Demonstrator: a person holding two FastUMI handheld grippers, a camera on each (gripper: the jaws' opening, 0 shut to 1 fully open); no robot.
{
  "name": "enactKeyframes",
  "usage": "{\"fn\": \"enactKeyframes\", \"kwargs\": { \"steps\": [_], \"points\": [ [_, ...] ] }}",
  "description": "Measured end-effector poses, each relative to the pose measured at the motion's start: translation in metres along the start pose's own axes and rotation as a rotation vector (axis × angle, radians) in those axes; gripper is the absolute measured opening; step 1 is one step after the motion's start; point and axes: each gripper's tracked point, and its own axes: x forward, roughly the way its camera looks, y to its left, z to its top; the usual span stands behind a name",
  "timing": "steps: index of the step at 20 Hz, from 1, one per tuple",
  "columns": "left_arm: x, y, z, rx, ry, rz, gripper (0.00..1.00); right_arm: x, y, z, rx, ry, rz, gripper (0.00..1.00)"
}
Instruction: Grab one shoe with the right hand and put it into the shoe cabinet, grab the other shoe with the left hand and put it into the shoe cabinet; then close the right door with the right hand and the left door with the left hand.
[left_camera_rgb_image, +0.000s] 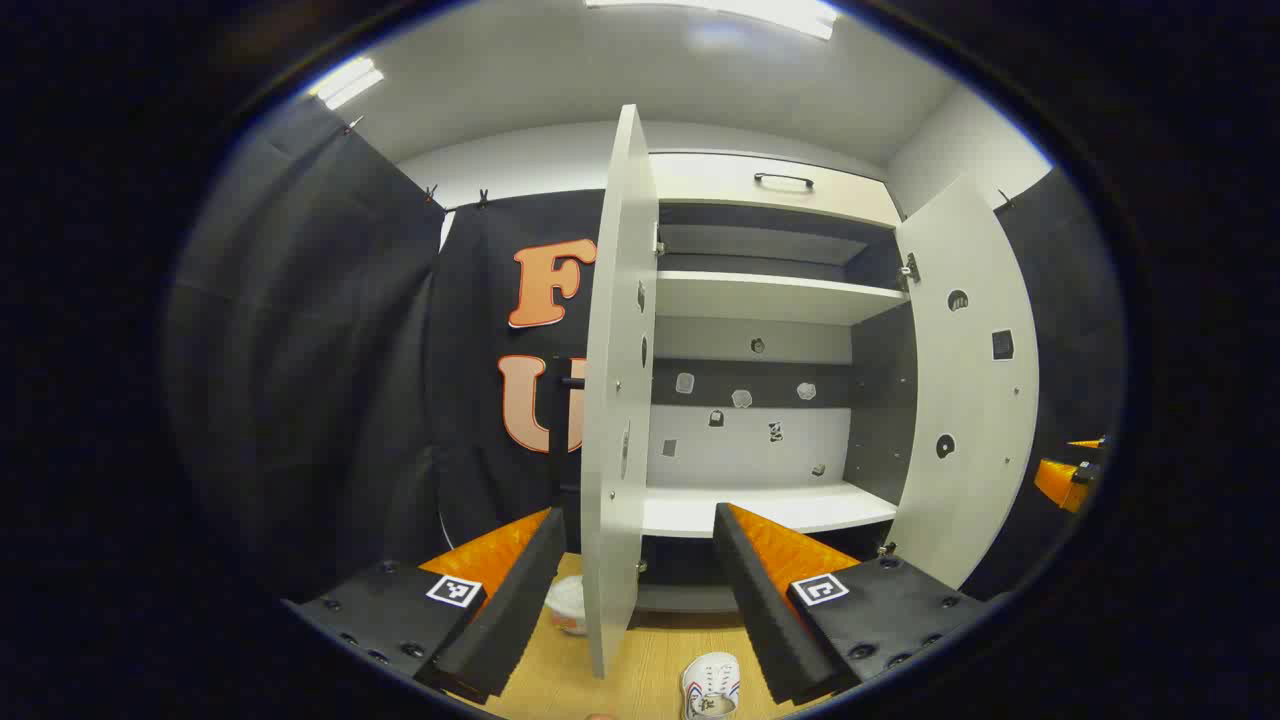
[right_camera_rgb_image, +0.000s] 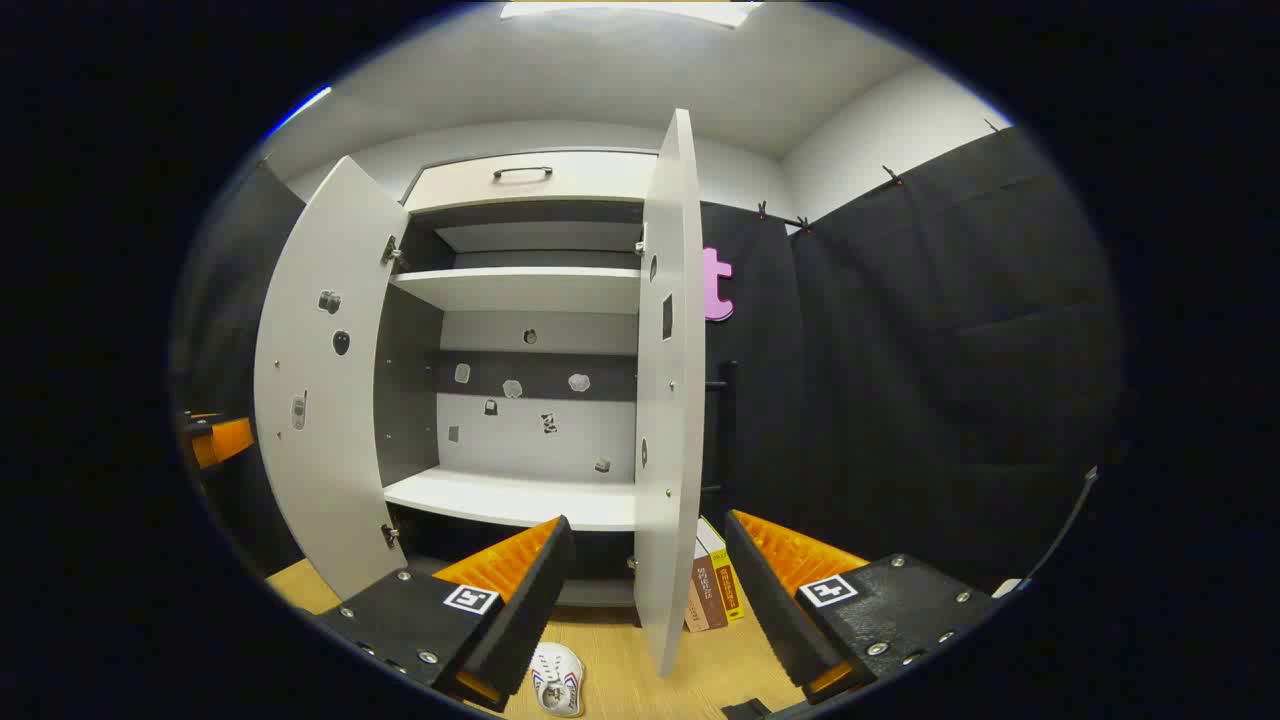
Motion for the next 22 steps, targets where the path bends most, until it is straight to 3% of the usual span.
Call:
{"fn": "enactKeyframes", "kwargs": {
  "steps": [7, 22],
  "points": [
    [0.012, -0.014, 0.006, -0.001, -0.017, -0.035, 0.96, 0.002, -0.003, 0.003, -0.006, -0.011, -0.03, 0.93],
    [0.02, -0.004, -0.002, -0.005, -0.003, -0.015, 0.96, 0.022, 0.035, -0.028, -0.022, 0.047, 0.039, 0.94]
  ]
}}
